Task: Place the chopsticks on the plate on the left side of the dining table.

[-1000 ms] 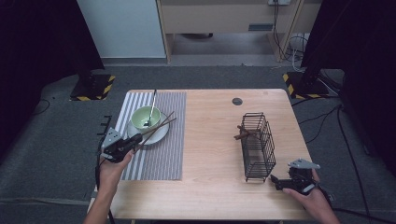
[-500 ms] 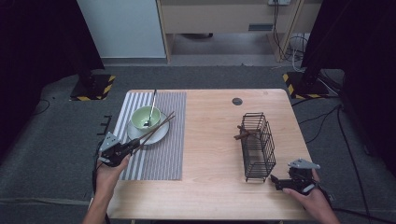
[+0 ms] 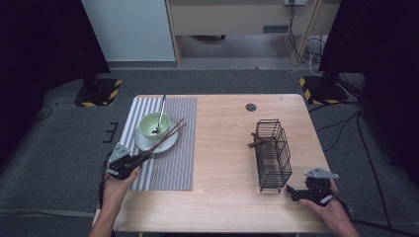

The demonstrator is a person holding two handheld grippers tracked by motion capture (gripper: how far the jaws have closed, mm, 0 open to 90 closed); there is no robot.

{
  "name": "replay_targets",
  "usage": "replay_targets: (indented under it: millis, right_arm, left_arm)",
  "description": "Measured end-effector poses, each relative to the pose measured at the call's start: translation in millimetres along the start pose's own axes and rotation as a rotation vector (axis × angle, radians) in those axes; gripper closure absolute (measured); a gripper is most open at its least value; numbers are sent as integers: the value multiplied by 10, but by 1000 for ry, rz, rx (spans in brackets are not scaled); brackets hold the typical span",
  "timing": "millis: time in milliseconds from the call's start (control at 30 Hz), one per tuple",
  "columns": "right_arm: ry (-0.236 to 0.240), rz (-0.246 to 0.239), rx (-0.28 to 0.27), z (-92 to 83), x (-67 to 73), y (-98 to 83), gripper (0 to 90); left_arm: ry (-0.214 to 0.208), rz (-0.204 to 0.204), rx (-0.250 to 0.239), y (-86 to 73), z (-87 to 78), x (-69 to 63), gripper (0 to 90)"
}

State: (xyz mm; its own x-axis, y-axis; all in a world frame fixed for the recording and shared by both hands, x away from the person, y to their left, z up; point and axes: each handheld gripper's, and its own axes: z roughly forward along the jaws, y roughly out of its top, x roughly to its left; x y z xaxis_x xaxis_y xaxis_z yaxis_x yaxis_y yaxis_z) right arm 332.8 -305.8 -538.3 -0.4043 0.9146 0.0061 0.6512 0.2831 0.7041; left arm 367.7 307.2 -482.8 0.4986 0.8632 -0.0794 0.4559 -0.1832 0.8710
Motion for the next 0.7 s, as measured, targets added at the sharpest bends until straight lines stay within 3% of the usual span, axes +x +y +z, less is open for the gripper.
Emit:
replay_targets:
  millis: [233,700]
  right_arm:
    - [-1,0,0,0,0,0,4]
    - [-1,0,0,0,0,0,4]
  left_arm:
    - [24,0,10,-23,2,13,839]
    - [30,0,59,-95,37,41,838]
